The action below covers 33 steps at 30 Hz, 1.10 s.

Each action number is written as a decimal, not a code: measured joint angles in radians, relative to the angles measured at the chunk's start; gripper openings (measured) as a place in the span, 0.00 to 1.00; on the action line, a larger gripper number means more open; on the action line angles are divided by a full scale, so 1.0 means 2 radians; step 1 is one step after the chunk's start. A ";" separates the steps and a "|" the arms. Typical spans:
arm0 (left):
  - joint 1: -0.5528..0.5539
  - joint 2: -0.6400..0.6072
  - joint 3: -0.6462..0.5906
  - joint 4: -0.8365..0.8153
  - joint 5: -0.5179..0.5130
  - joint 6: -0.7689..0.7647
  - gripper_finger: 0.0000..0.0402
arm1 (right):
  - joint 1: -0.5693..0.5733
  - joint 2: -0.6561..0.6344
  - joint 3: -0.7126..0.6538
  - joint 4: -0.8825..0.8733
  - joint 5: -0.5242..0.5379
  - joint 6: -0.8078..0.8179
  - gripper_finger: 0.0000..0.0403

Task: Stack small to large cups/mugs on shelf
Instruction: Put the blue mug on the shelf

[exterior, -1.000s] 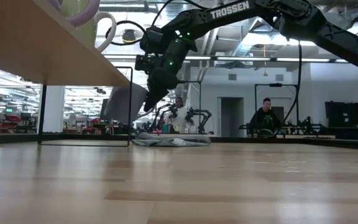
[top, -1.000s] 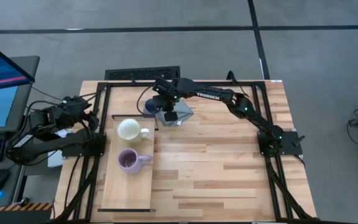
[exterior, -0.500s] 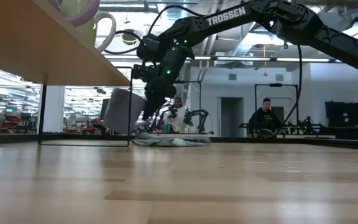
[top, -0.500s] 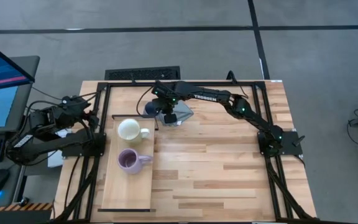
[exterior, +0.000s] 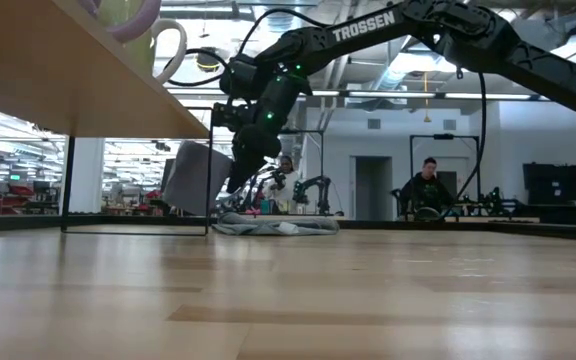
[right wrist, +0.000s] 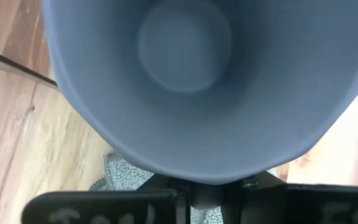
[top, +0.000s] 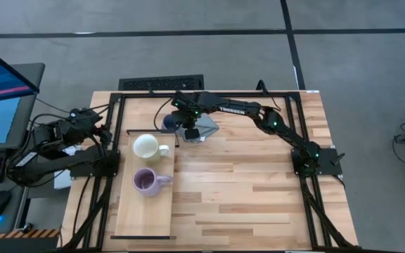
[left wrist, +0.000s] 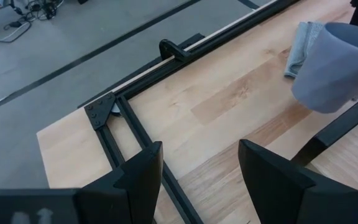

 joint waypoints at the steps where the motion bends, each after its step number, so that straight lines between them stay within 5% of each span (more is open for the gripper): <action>1: 0.000 0.000 0.000 0.000 0.000 0.000 0.50 | 0.000 0.000 0.000 0.000 0.000 0.000 0.14; 33: 0.000 0.000 0.000 0.000 -0.001 0.000 0.50 | -0.002 0.027 0.004 0.015 0.000 0.006 0.17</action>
